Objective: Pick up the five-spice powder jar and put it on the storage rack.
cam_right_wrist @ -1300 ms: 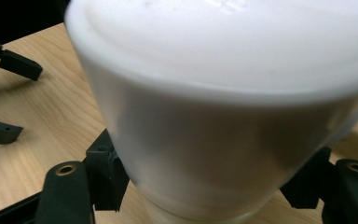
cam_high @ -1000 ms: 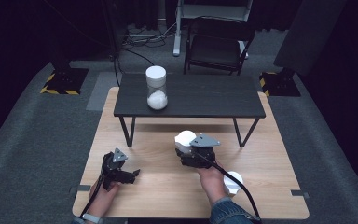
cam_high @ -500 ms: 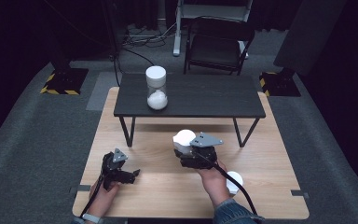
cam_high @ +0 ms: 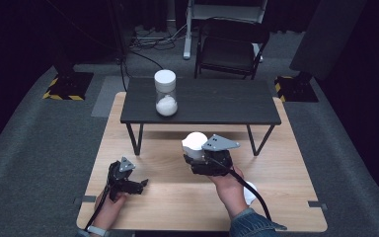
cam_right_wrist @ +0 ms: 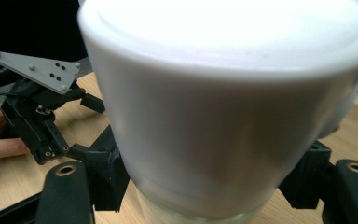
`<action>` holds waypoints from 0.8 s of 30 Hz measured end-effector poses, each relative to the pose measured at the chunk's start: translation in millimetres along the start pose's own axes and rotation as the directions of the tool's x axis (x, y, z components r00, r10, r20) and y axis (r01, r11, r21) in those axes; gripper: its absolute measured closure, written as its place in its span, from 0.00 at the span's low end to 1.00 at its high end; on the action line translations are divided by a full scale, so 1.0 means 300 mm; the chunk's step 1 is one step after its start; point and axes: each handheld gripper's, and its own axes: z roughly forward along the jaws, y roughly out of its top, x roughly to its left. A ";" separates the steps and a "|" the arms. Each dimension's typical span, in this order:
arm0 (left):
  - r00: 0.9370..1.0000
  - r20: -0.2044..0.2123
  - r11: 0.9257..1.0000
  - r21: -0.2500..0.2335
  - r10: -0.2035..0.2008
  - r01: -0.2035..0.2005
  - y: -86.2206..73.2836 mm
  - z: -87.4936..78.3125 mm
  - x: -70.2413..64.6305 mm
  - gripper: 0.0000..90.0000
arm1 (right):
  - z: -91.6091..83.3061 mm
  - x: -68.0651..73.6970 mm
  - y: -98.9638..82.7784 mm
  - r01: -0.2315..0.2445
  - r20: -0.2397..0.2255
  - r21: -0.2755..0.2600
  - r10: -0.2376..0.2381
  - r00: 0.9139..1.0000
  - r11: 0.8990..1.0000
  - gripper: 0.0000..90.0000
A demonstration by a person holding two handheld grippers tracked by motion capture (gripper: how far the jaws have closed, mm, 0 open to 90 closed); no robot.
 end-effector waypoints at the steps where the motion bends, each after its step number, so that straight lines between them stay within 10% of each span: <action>1: 1.000 0.000 1.000 0.000 0.000 0.000 0.000 0.000 0.000 0.00 | -0.006 -0.003 0.004 0.001 -0.002 -0.004 -0.001 1.000 1.000 0.34; 24: 1.000 -0.001 1.000 -0.001 0.004 -0.004 -0.001 0.000 0.000 0.00 | -0.111 -0.063 0.126 -0.001 0.021 -0.050 0.002 1.000 0.999 0.34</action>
